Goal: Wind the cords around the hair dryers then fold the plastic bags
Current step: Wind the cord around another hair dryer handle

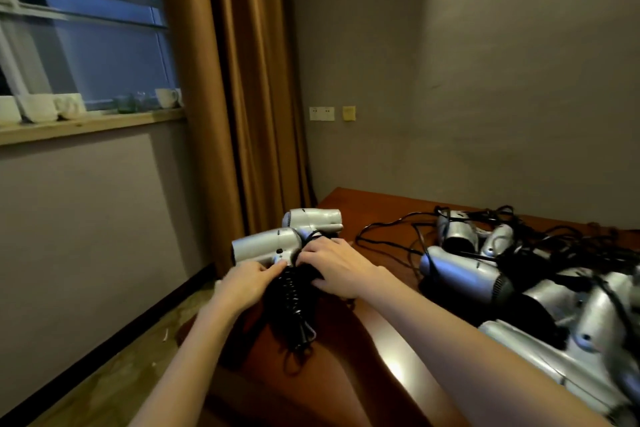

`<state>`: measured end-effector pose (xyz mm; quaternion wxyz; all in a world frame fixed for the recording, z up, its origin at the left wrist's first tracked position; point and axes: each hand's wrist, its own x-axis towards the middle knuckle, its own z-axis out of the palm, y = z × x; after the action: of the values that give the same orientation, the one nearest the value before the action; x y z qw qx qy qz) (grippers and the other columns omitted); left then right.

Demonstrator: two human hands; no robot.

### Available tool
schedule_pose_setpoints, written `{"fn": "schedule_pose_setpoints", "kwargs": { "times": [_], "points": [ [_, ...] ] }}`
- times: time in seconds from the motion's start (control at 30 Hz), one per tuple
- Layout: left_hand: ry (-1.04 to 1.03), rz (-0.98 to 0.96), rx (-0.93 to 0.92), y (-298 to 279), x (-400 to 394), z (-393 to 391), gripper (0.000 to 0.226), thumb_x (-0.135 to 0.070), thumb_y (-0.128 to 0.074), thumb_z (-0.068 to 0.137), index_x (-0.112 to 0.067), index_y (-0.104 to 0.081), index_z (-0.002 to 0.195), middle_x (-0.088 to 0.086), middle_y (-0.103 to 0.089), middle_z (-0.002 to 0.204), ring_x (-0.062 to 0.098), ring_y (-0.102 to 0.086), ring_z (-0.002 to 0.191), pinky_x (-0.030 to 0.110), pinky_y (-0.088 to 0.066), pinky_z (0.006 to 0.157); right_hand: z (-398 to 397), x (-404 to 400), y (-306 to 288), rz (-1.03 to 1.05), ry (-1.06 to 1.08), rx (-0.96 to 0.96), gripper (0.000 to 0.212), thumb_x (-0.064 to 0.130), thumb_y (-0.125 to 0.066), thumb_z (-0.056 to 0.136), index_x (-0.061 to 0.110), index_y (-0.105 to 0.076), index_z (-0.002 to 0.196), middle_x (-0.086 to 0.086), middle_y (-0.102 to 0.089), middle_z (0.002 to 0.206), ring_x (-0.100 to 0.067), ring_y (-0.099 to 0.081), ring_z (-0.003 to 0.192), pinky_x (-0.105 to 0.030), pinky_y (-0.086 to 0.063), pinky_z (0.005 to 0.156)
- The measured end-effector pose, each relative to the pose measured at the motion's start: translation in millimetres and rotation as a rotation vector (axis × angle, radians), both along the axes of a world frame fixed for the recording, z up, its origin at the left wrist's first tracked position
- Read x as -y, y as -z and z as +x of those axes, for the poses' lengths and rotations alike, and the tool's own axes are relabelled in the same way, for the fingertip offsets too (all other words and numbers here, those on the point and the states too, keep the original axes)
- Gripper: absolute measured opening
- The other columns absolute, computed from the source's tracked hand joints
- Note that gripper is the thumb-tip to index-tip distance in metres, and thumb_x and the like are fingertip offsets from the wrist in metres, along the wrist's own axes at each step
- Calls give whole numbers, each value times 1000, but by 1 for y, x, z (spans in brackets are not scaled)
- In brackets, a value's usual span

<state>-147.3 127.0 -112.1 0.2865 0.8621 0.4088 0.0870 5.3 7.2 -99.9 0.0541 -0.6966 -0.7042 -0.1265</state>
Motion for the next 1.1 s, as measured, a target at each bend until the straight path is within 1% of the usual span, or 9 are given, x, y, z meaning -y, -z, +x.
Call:
{"fn": "schedule_pose_setpoints", "kwargs": {
  "times": [0.07, 0.2, 0.27, 0.43, 0.5, 0.63, 0.77, 0.93, 1.1],
  "points": [
    [-16, 201, -100, -16, 16, 2, 44, -63, -46, 93, -25, -61, 78, 2, -66, 89, 25, -65, 93, 31, -47, 76, 4, 16, -15, 10, 3, -29, 34, 18, -60, 88, 16, -58, 121, -7, -54, 125, -25, -46, 121, -39, -44, 89],
    [14, 473, -219, -24, 48, 17, 32, -50, -56, 92, -22, -59, 107, -2, -63, 100, 20, -63, 99, 29, -51, 78, 22, 68, -49, -36, 112, -113, 25, 19, -55, 91, 16, -60, 115, -6, -58, 116, -26, -54, 112, -36, -44, 82],
    [32, 500, -291, -19, 64, 26, 47, -55, -57, 89, -22, -57, 122, 0, -62, 115, 21, -61, 107, 33, -54, 85, 33, 102, -66, -67, 179, -124, 21, 20, -56, 90, 18, -63, 110, -4, -63, 112, -25, -57, 107, -34, -45, 85],
    [90, 488, -351, -26, 95, 39, 45, -61, -50, 91, -25, -60, 115, 4, -57, 125, 25, -55, 112, 38, -51, 92, 45, 201, -104, 32, 238, -344, 13, 10, -60, 87, 17, -70, 91, 7, -70, 84, -5, -65, 72, -20, -50, 71],
    [176, 515, -294, -33, 122, 49, 48, -60, -52, 91, -26, -58, 123, 3, -57, 128, 24, -55, 116, 39, -50, 96, 52, 242, -112, -47, 289, -412, 21, 4, -59, 84, 19, -72, 90, 10, -71, 82, -3, -67, 73, -21, -54, 74],
    [539, 265, 73, -48, 199, 78, 33, -48, -63, 89, -28, -68, 116, -3, -69, 120, 16, -62, 112, 36, -50, 95, 68, 298, -105, -347, 473, -347, 36, 6, -56, 76, 28, -72, 100, 10, -70, 101, -8, -63, 96, -34, -50, 91],
    [802, 95, 141, -52, 271, 118, 29, -37, -64, 92, -14, -71, 108, 5, -74, 102, 19, -67, 97, 39, -52, 89, 78, 310, -85, -306, 548, -152, 40, 8, -56, 84, 24, -61, 121, 4, -55, 122, -16, -48, 117, -37, -43, 98],
    [755, 51, 96, -43, 303, 152, 40, -35, -61, 92, -8, -58, 121, 13, -66, 115, 30, -61, 107, 38, -50, 89, 83, 316, -67, -214, 543, 97, 44, 7, -53, 85, 25, -51, 124, 4, -46, 122, -17, -41, 116, -35, -44, 83],
    [716, 36, 112, -42, 299, 161, 40, -39, -68, 86, -3, -66, 103, 15, -69, 100, 29, -64, 95, 38, -48, 78, 103, 338, -75, -61, 546, -121, 38, 11, -58, 82, 30, -57, 116, 8, -50, 117, -13, -48, 113, -35, -45, 86]
  ]
}}
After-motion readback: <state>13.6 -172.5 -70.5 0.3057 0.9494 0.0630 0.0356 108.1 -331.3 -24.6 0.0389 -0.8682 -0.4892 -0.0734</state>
